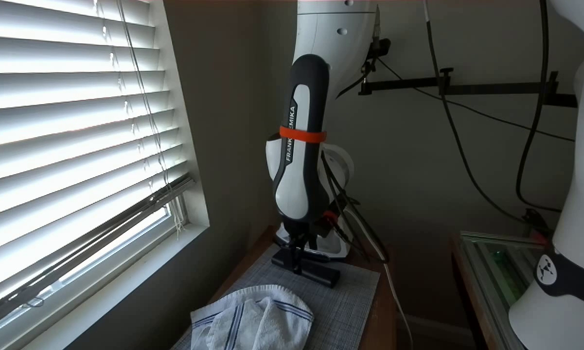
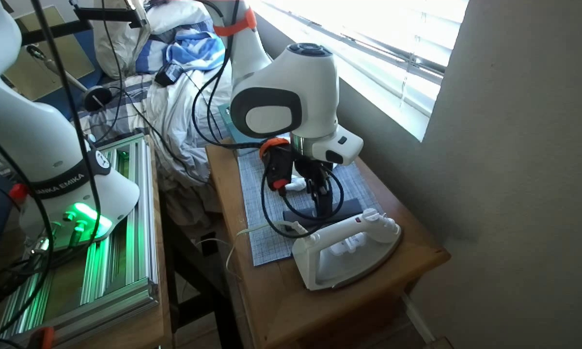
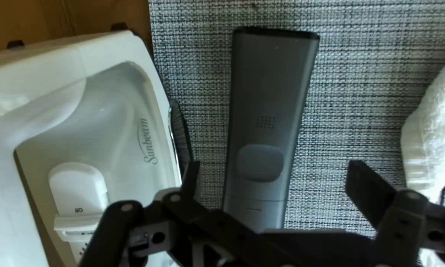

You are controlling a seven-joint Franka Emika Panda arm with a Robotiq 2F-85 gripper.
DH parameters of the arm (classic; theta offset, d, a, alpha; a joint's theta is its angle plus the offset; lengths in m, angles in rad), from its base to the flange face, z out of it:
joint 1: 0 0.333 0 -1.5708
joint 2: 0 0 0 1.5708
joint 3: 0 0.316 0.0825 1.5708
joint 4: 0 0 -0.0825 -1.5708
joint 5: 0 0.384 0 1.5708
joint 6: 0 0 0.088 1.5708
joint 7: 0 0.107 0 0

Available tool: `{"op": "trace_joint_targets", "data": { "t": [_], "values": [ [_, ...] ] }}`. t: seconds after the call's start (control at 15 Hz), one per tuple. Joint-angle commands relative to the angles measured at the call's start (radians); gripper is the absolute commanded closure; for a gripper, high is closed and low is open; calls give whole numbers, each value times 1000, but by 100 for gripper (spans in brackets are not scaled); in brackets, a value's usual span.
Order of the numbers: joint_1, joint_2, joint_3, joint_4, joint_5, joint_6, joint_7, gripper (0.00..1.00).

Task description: Pick up the remote control and put it on the tissue dispenser

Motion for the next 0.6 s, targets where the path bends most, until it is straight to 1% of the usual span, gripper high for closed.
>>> {"op": "trace_joint_targets", "data": {
  "t": [0.0, 0.07, 0.33, 0.53],
  "values": [
    [-49, 35, 44, 21, 4, 59, -4, 0],
    [-60, 45, 56, 26, 10, 76, -3, 0],
    [-61, 77, 45, 37, 8, 140, 13, 0],
    [-60, 103, 44, 49, 7, 142, 16, 0]
  ]
}}
